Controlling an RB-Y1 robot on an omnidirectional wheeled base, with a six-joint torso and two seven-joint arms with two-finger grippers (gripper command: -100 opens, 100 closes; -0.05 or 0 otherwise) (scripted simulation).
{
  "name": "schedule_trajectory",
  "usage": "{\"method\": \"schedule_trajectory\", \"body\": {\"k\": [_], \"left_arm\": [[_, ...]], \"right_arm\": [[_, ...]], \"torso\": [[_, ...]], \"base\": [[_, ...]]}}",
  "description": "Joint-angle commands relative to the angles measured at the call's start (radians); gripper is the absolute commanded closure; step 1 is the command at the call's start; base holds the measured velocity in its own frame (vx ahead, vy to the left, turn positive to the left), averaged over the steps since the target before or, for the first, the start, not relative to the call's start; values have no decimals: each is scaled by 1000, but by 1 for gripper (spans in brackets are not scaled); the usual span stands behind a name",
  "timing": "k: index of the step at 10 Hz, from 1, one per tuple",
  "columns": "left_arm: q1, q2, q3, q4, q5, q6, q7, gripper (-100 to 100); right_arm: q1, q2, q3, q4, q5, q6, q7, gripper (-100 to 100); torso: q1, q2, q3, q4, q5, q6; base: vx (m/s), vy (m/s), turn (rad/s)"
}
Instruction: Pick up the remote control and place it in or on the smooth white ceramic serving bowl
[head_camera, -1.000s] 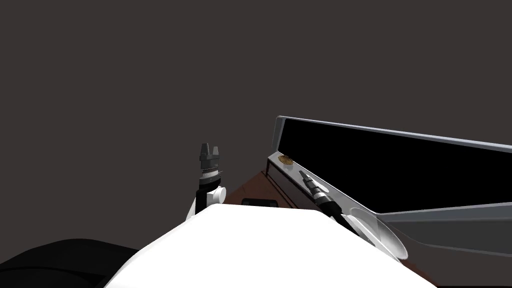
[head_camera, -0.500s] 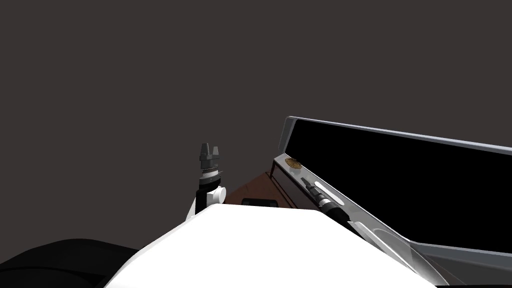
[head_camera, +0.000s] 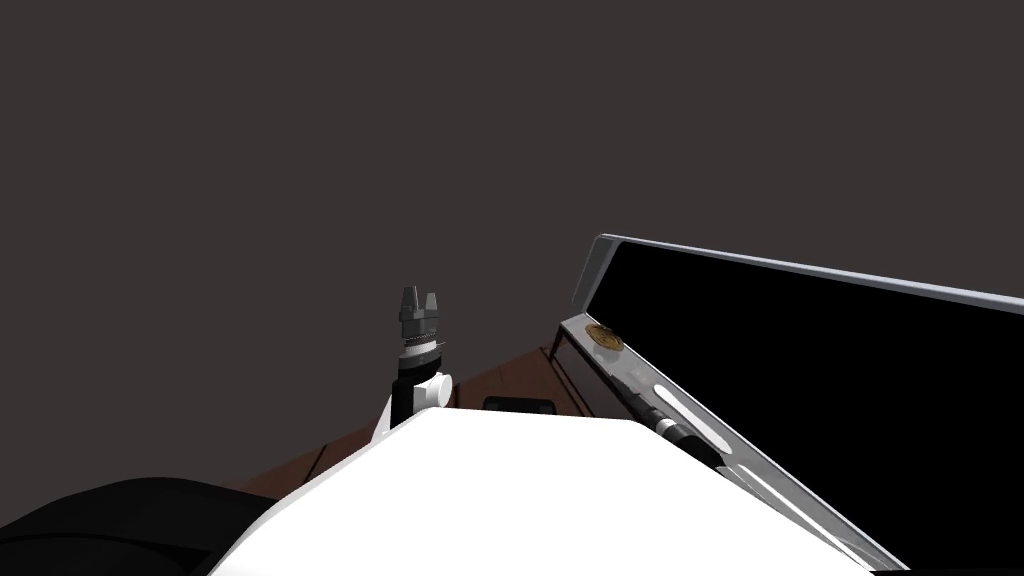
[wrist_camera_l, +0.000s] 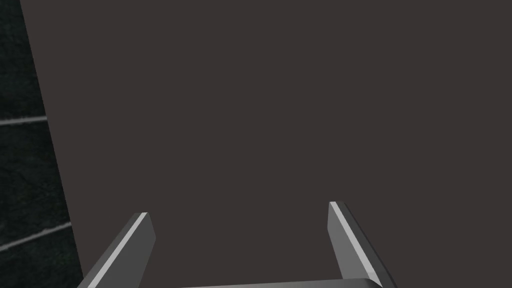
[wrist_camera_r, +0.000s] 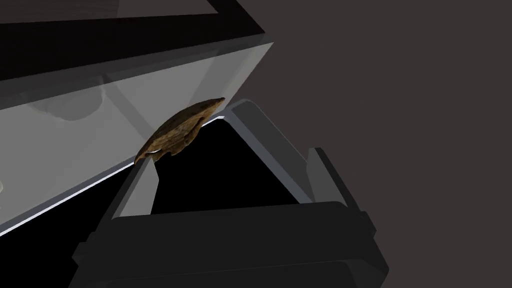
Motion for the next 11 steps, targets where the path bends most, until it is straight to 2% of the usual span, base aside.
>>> {"method": "schedule_trajectory", "body": {"k": [1, 3, 4, 6, 8, 9, 10, 11], "left_arm": [[0, 0, 0, 0, 0, 0, 0, 0], [0, 0, 0, 0, 0, 0, 0, 0], [0, 0, 0, 0, 0, 0, 0, 0], [0, 0, 0, 0, 0, 0, 0, 0], [0, 0, 0, 0, 0, 0, 0, 0], [0, 0, 0, 0, 0, 0, 0, 0], [0, 0, 0, 0, 0, 0, 0, 0], [0, 0, 0, 0, 0, 0, 0, 0]], "right_arm": [[1, -36, 30, 50, 28, -4, -8, -100], [1, -36, 30, 75, 28, -4, -8, -100], [4, -67, 56, 116, 52, -7, -15, -100], [10, -123, 111, 207, 102, -15, -30, -100], [10, -123, 111, 224, 102, -15, -30, -100], [12, -147, 139, 256, 128, -20, -37, -100], [12, -147, 139, 271, 128, -20, -37, -100], [13, -170, 169, 297, 154, -25, -44, -100]], "torso": [[0, 0, 0, 0, 0, 0], [0, 0, 0, 0, 0, 0], [0, 1, 0, 0, 0, 0], [-2, 0, 0, 0, 0, -1], [-4, 0, 0, 0, -1, 1], [-1, 1, 1, 0, -1, 1], [-1, 1, 1, 0, 0, -1], [-2, 1, 1, 0, 0, 0]], "base": [[13, -14, 287], [8, -13, 69], [6, -8, 246], [8, -56, 509], [3, -49, 16], [-7, -30, 271], [-4, -38, 175], [-2, -48, 245]]}}
